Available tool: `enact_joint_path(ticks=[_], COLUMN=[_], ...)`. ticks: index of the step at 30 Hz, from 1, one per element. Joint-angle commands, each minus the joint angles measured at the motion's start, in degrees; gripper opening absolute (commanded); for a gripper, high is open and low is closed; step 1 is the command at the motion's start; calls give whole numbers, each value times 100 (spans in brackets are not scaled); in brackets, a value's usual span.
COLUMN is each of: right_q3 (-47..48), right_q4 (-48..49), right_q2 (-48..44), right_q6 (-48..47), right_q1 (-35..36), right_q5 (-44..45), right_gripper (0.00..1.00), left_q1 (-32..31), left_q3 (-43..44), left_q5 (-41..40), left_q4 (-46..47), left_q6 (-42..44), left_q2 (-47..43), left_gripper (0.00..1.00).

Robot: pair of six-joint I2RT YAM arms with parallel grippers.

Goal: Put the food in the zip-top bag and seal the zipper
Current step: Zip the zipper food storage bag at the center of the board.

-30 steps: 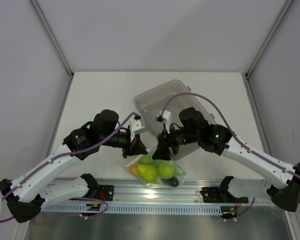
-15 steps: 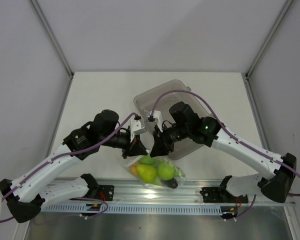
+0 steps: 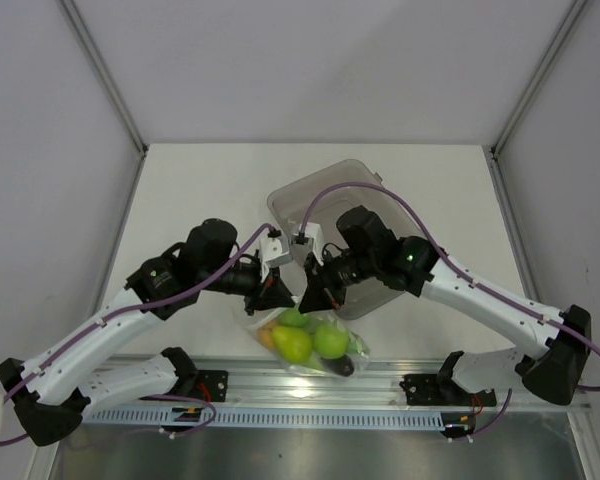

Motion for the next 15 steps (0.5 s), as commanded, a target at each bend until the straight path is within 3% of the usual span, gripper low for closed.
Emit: enact_joint_path(ticks=[1, 9, 15], right_q3=[-275, -1066, -1664], right_q4=[822, 1334, 1545], right_q2=[-560, -2185, -2512], right_q6=[497, 1183, 1456], right_q1=[-1, -238, -388], right_q5=[462, 1096, 1034], right_gripper=[0, 0, 0], left_q1=[18, 27, 132], left_q3=[55, -95, 37], left_q5=[-103, -682, -1350], left_q4=[114, 27, -210], left_q6=[-58, -93, -102], left_q2=[53, -34, -280], left_gripper=[1, 1, 1])
